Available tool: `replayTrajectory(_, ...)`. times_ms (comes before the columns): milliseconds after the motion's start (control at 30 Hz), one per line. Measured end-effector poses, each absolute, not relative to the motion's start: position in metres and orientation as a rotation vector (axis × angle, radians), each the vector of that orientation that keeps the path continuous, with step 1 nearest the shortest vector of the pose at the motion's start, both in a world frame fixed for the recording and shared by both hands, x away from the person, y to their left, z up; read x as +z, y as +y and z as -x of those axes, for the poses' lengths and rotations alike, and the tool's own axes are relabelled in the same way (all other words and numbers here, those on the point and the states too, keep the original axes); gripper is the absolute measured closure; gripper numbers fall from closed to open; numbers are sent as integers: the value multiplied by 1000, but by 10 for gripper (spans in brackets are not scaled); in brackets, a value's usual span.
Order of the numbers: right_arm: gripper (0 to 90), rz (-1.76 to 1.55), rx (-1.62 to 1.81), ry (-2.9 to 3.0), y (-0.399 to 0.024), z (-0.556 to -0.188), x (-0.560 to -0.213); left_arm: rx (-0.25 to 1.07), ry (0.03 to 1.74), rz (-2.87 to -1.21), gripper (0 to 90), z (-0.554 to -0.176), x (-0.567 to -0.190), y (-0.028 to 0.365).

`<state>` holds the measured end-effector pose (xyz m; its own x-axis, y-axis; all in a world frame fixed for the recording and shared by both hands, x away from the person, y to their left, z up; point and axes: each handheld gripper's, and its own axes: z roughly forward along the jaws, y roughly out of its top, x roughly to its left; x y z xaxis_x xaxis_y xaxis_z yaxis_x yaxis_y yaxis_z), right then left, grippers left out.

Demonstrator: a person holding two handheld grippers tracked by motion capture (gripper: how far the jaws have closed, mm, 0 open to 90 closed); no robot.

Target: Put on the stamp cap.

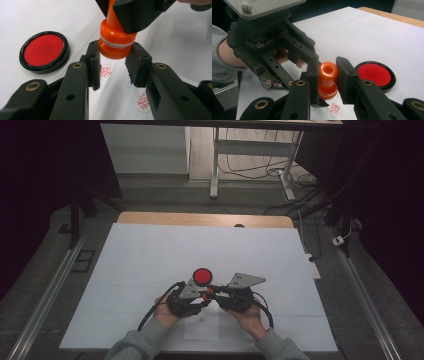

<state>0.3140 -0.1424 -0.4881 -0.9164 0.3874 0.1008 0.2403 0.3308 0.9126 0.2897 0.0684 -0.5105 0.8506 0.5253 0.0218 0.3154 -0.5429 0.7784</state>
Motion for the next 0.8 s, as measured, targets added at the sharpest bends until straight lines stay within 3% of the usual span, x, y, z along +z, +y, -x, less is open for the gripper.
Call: replayTrajectory(800,721,-593,1642,2458,-142,-314,-490,329,592,-2183,646,-289,-508,69)
